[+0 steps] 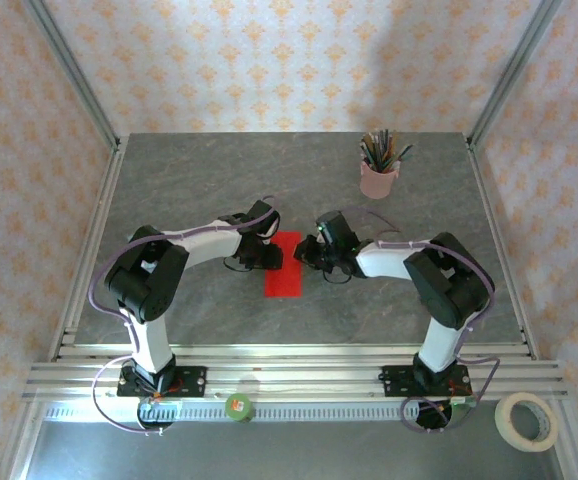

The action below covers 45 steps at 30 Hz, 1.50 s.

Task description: Fold a paper plane with a square sheet of paper (pick it up from the middle)

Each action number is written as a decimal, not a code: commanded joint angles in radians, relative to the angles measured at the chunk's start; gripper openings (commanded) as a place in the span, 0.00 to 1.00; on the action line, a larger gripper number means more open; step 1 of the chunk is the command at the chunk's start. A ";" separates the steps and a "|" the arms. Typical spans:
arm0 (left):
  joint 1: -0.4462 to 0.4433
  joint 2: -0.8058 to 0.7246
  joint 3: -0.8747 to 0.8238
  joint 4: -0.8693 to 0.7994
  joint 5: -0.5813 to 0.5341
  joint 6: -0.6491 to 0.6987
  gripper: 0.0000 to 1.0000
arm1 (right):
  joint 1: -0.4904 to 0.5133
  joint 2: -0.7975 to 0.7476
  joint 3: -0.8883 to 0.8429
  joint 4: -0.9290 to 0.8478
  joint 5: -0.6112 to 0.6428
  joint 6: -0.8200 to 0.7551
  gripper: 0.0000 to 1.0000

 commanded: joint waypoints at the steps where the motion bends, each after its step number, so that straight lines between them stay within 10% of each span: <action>1: -0.021 0.168 -0.063 0.086 -0.030 0.031 0.46 | 0.005 0.018 0.023 0.018 -0.007 -0.007 0.12; 45: -0.018 0.096 -0.038 0.062 -0.034 0.021 0.42 | 0.017 0.056 0.115 -0.108 -0.023 -0.064 0.13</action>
